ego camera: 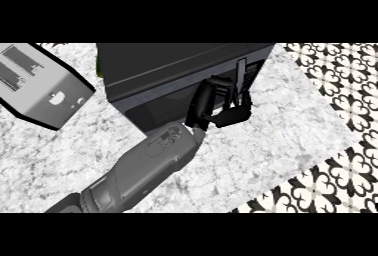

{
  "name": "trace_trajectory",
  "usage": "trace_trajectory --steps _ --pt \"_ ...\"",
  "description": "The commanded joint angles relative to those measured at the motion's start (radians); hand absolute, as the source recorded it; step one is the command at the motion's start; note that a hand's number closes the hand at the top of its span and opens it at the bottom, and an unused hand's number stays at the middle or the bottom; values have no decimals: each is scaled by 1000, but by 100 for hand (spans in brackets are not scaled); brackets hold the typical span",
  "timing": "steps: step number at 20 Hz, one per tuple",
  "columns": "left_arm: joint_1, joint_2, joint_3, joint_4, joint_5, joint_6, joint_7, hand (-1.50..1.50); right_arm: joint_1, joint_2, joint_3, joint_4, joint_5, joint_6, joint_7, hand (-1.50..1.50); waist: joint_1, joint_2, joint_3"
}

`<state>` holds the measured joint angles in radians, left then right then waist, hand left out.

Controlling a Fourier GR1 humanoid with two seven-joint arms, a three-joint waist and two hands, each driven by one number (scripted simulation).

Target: Pick up the milk, place it into the microwave and close the microwave

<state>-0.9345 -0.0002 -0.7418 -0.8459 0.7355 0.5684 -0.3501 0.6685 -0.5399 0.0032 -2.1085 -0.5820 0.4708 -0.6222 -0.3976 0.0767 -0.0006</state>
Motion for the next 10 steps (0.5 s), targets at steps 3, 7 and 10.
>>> trace_trajectory --steps 3,7,10 --pt "-58 0 15 67 36 -14 -30 150 9 -8 13 -22 -51 46 -9 -150 -16 14 3" --pt "-62 0 5 77 57 -18 -50 150 16 -20 9 -29 -78 55 3 -150 -13 13 3" --pt "-71 0 3 89 68 -16 -59 150 24 -29 10 -43 -82 58 15 -150 -22 13 3"
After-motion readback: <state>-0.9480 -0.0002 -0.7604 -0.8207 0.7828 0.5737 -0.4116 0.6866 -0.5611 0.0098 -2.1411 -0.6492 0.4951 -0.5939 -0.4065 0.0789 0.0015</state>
